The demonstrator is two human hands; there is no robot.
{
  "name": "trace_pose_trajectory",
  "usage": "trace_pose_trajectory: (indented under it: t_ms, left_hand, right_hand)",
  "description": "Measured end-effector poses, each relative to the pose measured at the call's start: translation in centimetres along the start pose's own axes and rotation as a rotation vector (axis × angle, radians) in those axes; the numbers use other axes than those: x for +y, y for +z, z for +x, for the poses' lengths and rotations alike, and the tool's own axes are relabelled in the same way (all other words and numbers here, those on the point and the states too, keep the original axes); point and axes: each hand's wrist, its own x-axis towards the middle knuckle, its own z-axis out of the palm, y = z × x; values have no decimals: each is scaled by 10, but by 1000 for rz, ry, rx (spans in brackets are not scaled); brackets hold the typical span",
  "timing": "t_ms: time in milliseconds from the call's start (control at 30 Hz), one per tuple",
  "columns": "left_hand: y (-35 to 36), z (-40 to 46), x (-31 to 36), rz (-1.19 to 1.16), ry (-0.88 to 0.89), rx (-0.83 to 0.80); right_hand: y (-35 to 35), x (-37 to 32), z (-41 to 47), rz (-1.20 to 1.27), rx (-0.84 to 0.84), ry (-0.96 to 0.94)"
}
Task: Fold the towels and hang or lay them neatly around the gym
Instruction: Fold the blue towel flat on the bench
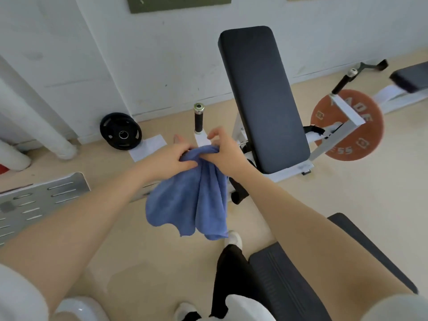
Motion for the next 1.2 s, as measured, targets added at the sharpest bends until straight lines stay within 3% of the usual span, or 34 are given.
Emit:
trace_pose_trajectory:
  t_ms: [133, 233, 433, 567, 733, 867, 1000, 1100, 1200]
  left_hand:
    - [8, 50, 30, 0, -5, 62]
    - [24, 105, 47, -44, -29, 84]
    - [34, 227, 109, -196, -81, -44]
    - [37, 286, 135, -291, -111, -171]
    - [33, 318, 140, 55, -75, -189]
    - [40, 330, 142, 233, -43, -168]
    - [41, 329, 134, 58, -126, -152]
    - [38, 324, 135, -109, -145, -80]
    - [37, 318, 136, -124, -149, -35]
  right_hand:
    - [-52, 25, 21, -150, 23, -28]
    - [-98, 56, 56, -355, -149, 93]
    - [-201, 115, 131, -287, -280, 188]
    - [-265, 136, 159, -150, -466, 238]
    - [-304, 159, 187, -99, -316, 229]
    - [-315, 169, 198, -329, -145, 125]
    - [-326, 187, 195, -523, -43, 194]
    - [-330, 194, 187, -630, -49, 256]
    - [-327, 194, 172, -613, -90, 242]
